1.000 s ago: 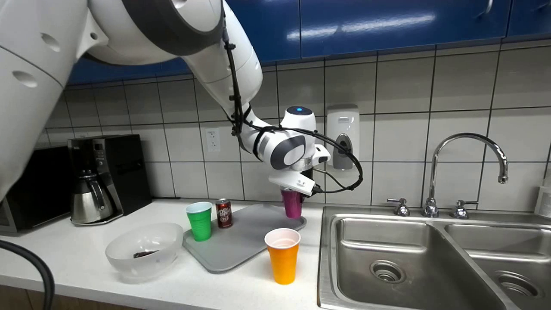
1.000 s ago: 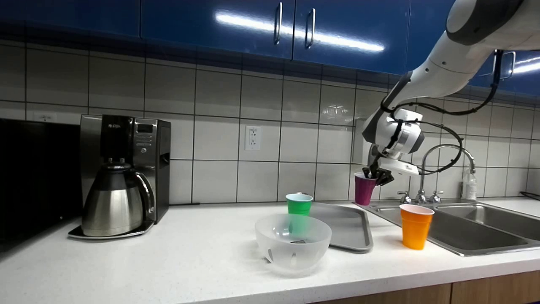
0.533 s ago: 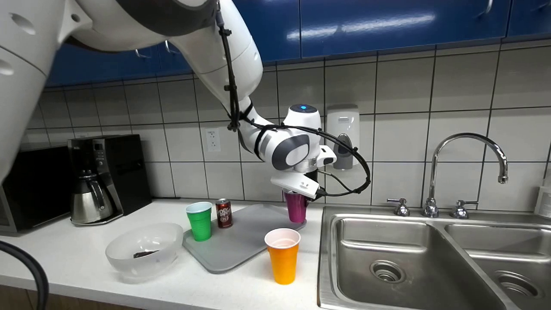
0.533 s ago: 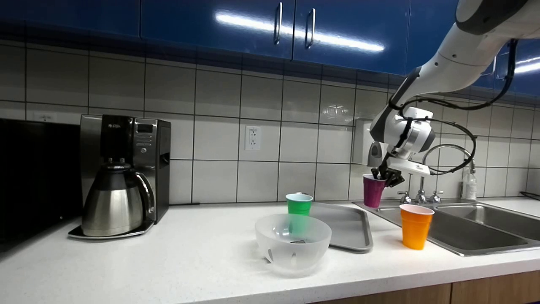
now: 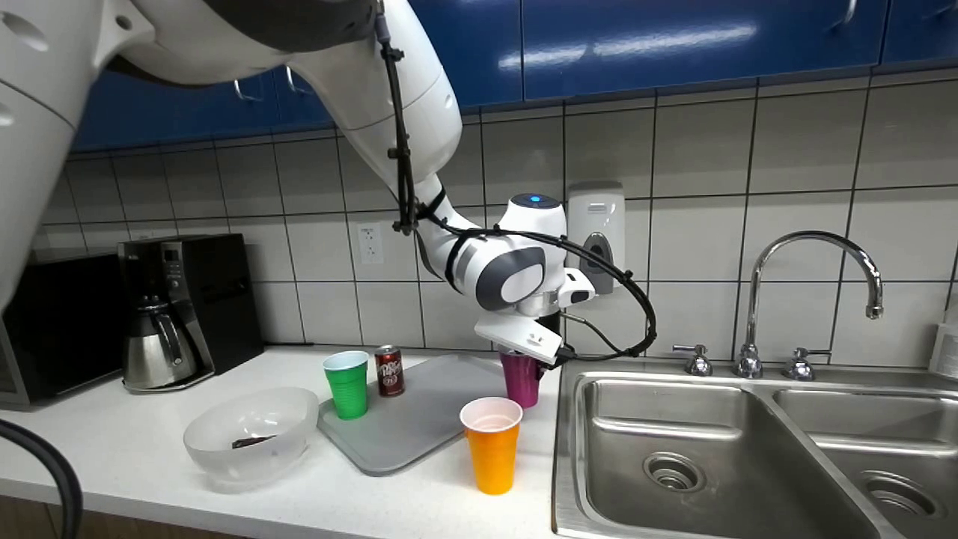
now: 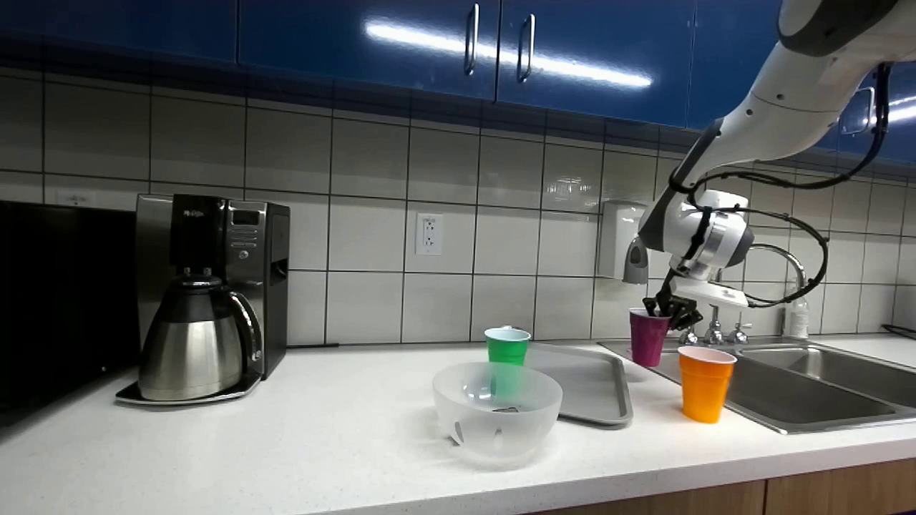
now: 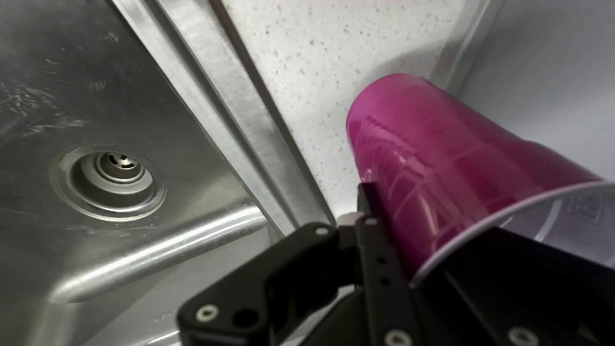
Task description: Remove the cups from the tray.
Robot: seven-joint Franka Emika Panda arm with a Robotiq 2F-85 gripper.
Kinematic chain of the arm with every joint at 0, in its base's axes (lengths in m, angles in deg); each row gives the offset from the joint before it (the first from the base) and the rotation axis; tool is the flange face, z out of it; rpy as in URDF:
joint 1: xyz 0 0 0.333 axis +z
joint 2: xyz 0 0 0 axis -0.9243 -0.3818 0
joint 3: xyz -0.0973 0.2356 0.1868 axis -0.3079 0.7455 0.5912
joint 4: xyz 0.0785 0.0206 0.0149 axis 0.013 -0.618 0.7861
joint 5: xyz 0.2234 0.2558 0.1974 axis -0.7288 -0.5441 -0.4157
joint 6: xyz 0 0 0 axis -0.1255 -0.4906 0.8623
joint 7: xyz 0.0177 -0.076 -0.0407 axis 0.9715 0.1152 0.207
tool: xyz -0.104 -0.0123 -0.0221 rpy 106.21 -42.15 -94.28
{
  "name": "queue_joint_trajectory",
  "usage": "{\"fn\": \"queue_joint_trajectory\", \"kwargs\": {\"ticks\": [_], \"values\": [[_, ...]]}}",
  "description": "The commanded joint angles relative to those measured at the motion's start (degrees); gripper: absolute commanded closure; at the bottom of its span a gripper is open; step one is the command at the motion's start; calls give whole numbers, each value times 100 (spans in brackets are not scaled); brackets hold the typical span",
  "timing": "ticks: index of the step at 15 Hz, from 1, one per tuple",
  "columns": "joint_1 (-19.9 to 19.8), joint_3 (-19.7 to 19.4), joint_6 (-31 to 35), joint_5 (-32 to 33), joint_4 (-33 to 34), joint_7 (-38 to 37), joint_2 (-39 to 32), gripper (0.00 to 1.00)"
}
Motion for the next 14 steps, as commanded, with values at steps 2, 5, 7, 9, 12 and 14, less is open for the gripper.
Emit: {"fn": "queue_joint_trajectory", "kwargs": {"ticks": [2, 5, 7, 9, 12, 14], "values": [[-93, -32, 109, -11, -291, 139, 133, 99], [-139, -41, 128, -49, -335, 165, 103, 99], [-172, -36, 141, -66, -361, 178, 84, 99], [-219, -25, 141, -84, -376, 198, 62, 99], [-258, -24, 197, -93, -389, 190, 17, 72], [-289, -4, 209, -100, -396, 197, 0, 68]]}}
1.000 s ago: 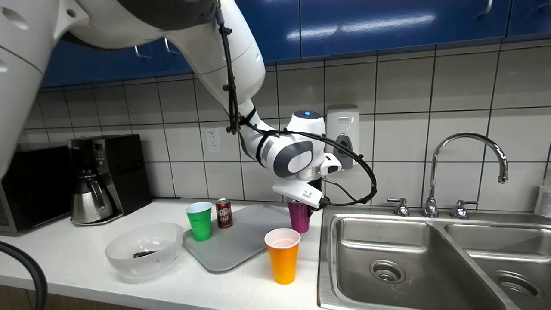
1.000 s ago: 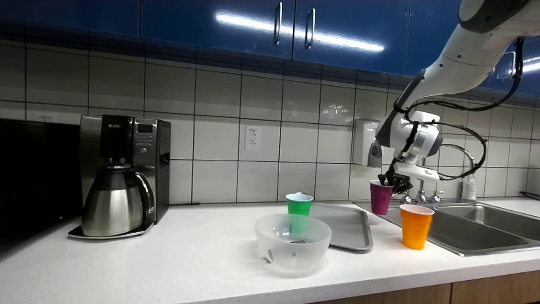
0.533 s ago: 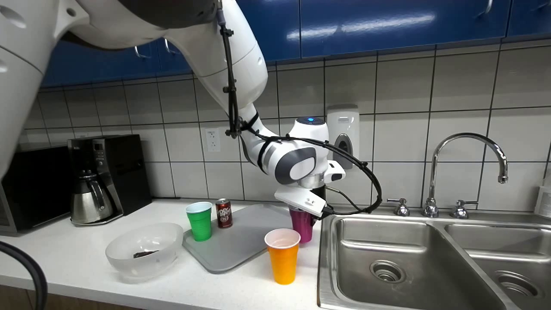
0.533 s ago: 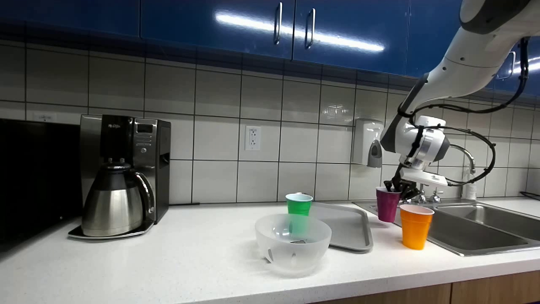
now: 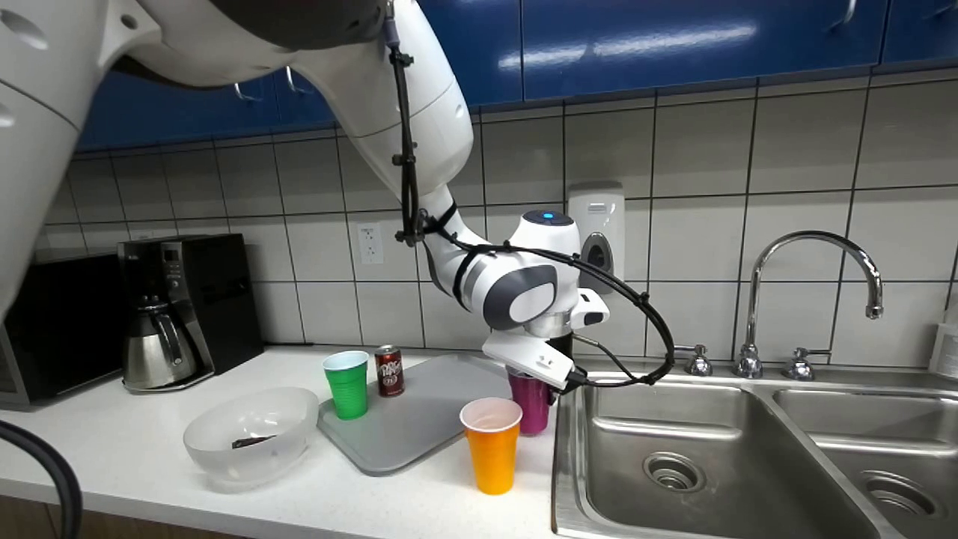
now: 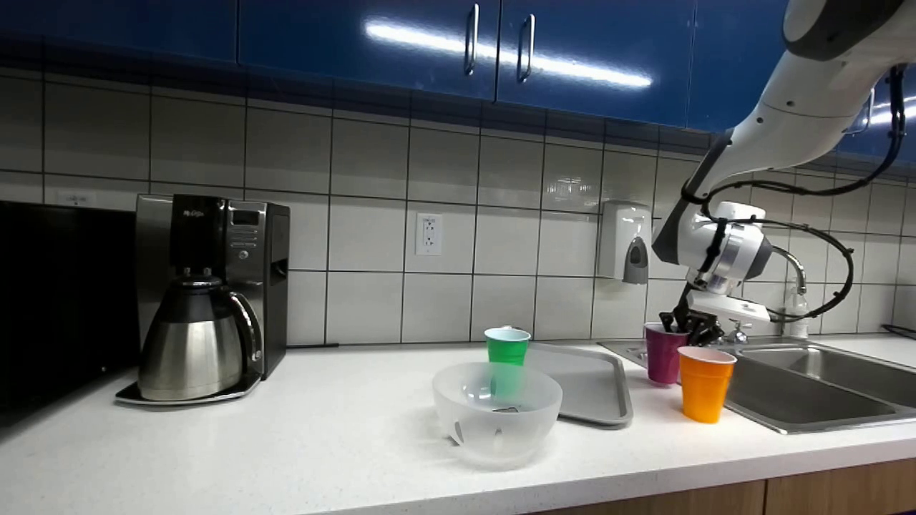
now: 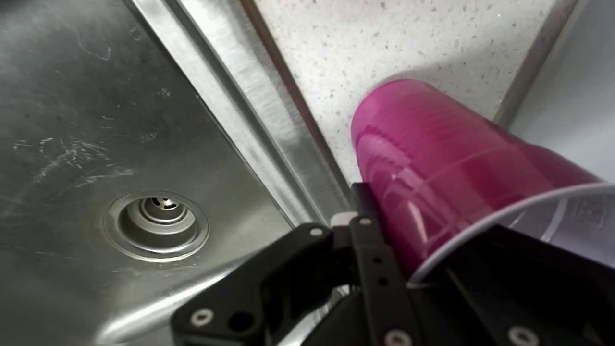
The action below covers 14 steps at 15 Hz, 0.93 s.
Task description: Remove the cups from the tray.
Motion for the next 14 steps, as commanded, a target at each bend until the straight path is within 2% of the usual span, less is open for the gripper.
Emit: {"fn": "queue_joint_trajectory", "kwargs": {"ticks": [1, 9, 14], "values": [[-139, 110, 152, -97, -93, 187, 34, 60], [-144, 125, 219, -88, -79, 154, 55, 2], [-154, 162, 343, -93, -131, 130, 171, 0]]}}
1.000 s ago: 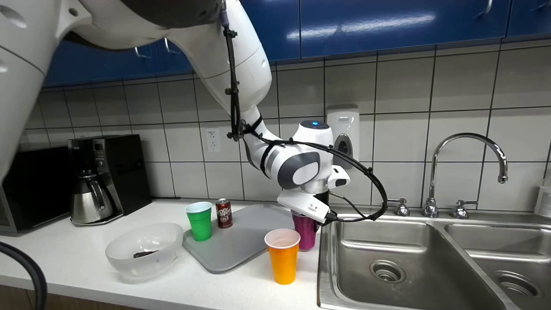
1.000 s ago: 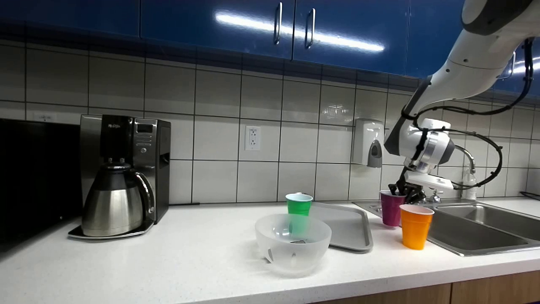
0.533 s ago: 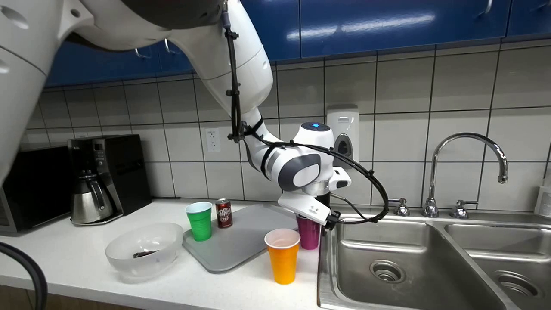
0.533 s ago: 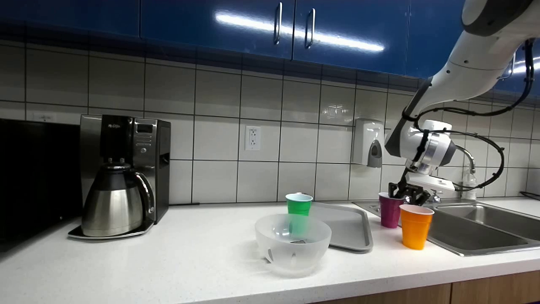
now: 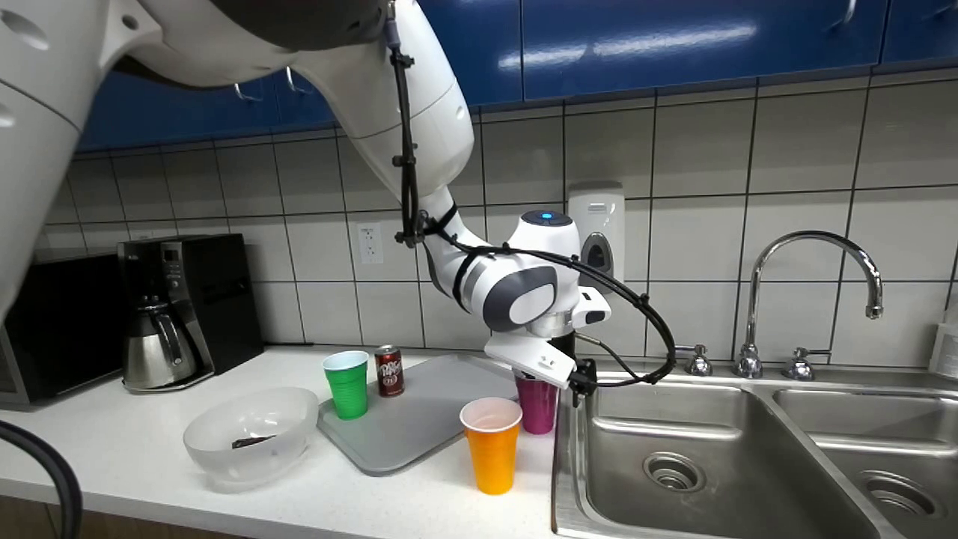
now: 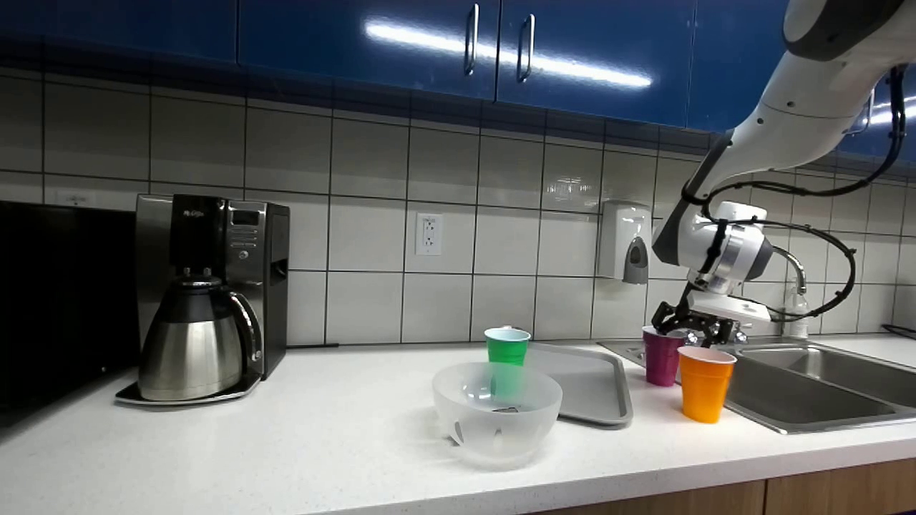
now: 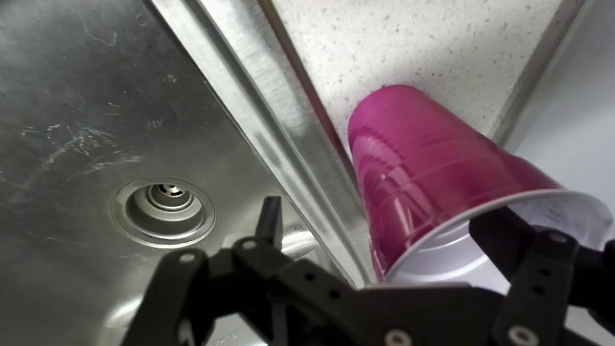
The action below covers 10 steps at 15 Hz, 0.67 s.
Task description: Remove the cups from the tray.
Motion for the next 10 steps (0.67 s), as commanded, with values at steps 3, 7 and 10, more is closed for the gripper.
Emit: {"fn": "queue_joint_trajectory", "kwargs": {"ticks": [3, 7, 10], "values": [[-132, 174, 201, -95, -167, 110, 288, 0], [-102, 229, 266, -126, -265, 106, 511, 0], [-66, 278, 325, -187, -360, 137, 724, 0]]}}
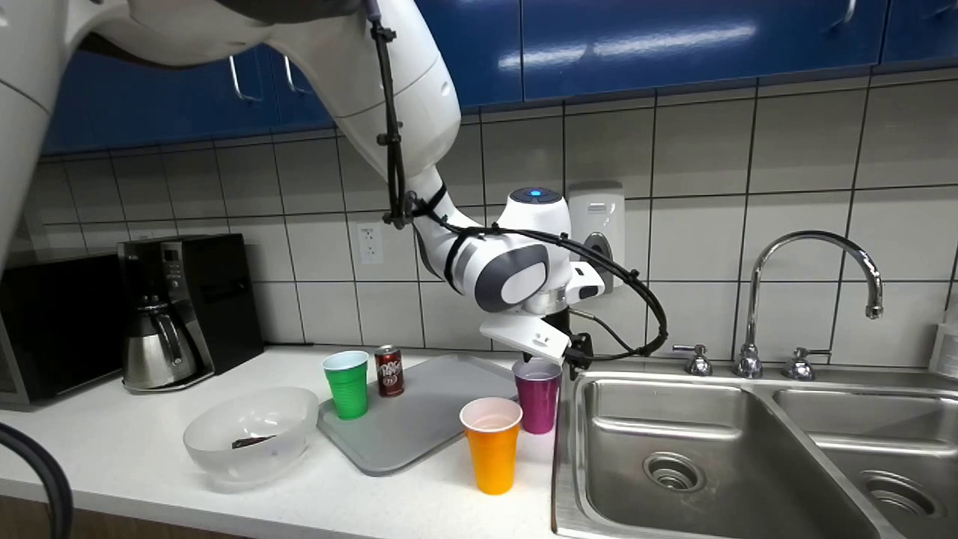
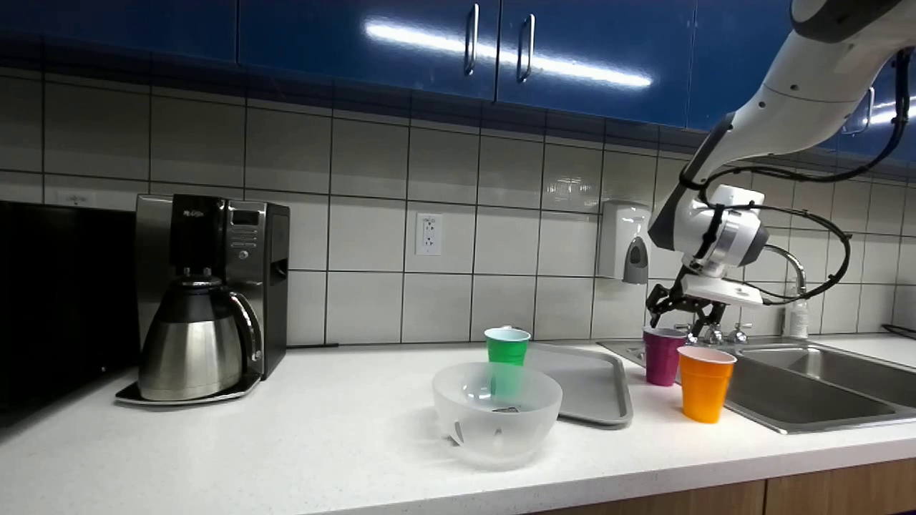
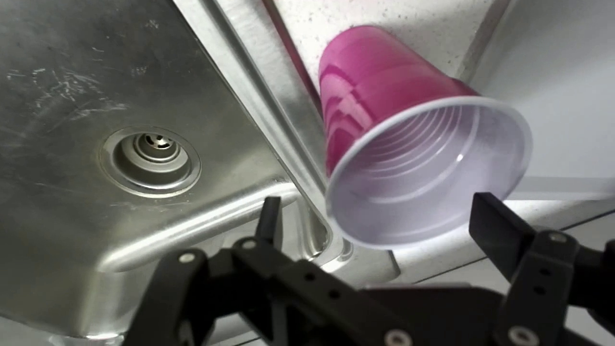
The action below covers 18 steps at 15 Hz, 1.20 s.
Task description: Remove the cups from the tray.
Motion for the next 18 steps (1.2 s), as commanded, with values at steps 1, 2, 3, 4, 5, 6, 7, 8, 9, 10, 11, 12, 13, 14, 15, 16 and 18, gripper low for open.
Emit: {"fn": "queue_joint_trajectory", "kwargs": {"ticks": [1, 2, 3, 4, 5, 6, 7, 8, 9, 10, 11, 12, 13, 14, 15, 16, 18], "values": [[-54, 163, 151, -169, -353, 135, 478, 0], [-44, 176, 150, -169, -414, 135, 598, 0], [-33, 198, 165, -175, -462, 131, 684, 0], [-13, 209, 177, -163, -521, 118, 780, 0], [9, 225, 184, -155, -584, 110, 878, 0], [35, 240, 188, -140, -645, 91, 967, 0], [55, 274, 176, -141, -703, 79, 1058, 0], [83, 293, 172, -131, -754, 57, 1136, 0], [111, 327, 157, -145, -801, 49, 1205, 0], [142, 363, 124, -152, -842, 43, 1276, 0], [171, 411, 96, -174, -883, 44, 1330, 0], [194, 469, 71, -201, -920, 43, 1379, 0], [228, 526, 42, -233, -957, 43, 1421, 0], [256, 584, 26, -275, -996, 51, 1466, 0], [287, 651, 12, -335, -1025, 68, 1501, 0], [318, 714, 2, -396, -1049, 83, 1526, 0], [384, 849, -9, -522, -1080, 100, 1564, 0]]}}
